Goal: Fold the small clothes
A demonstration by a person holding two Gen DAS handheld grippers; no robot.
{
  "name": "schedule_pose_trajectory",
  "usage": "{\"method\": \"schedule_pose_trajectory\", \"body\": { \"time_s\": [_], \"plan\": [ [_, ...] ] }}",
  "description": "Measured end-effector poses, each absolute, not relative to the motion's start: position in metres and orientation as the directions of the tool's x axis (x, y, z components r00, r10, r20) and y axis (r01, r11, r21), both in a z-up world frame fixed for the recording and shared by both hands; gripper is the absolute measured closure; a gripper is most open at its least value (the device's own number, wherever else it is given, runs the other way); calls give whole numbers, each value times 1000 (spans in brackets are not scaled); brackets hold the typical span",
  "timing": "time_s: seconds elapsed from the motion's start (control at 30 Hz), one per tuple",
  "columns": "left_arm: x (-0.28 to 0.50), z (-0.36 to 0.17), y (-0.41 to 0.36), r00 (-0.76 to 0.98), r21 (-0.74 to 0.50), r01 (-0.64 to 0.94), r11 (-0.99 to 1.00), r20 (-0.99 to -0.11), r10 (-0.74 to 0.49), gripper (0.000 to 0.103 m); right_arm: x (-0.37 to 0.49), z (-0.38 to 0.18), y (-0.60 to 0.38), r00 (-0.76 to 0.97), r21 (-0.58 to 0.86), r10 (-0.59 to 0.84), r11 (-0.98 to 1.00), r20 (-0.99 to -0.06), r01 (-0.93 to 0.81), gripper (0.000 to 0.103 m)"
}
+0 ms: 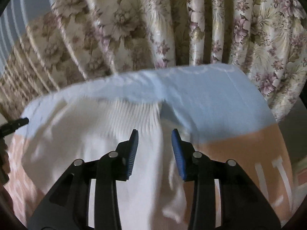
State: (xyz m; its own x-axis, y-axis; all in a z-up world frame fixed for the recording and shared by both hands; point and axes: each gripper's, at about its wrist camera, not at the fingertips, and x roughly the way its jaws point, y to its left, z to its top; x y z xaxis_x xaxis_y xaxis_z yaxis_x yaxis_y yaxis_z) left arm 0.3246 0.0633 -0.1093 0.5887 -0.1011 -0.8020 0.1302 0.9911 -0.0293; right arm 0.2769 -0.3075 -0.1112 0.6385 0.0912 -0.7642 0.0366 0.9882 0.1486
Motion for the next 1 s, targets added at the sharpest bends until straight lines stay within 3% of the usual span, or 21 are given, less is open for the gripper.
{"method": "schedule_pose_trajectory", "body": {
  "time_s": [0.23, 0.27, 0.3, 0.33, 0.37, 0.47, 0.73, 1.0],
  "plan": [
    [277, -146, 69, 519, -83, 123, 989, -844, -135, 34, 227, -134, -294, 596, 146, 97, 989, -797, 35, 66],
    [271, -147, 70, 522, -90, 121, 989, -841, -140, 41, 222, -133, -292, 598, 143, 95, 989, -796, 33, 68],
    [265, -148, 69, 525, -96, 123, 988, -839, -146, 49, 219, -133, -290, 601, 137, 90, 990, -794, 33, 78],
    [262, -149, 67, 521, -100, 130, 986, -839, -154, 65, 215, -132, -288, 607, 129, 86, 991, -790, 28, 88],
    [259, -150, 65, 512, -108, 143, 984, -843, -166, 74, 213, -132, -286, 610, 116, 75, 993, -789, 27, 92],
    [258, -150, 56, 516, -67, 166, 984, -845, -145, 83, 212, -134, -281, 607, 91, 65, 996, -792, 11, 96],
    [234, -133, 65, 539, -116, 173, 978, -820, -193, 87, 178, -109, -291, 684, 151, 92, 988, -724, 27, 96],
    [199, -163, 84, 469, -121, 149, 982, -865, -177, 90, 152, -146, -298, 587, 148, 89, 988, -805, 53, 96]
  ]
}}
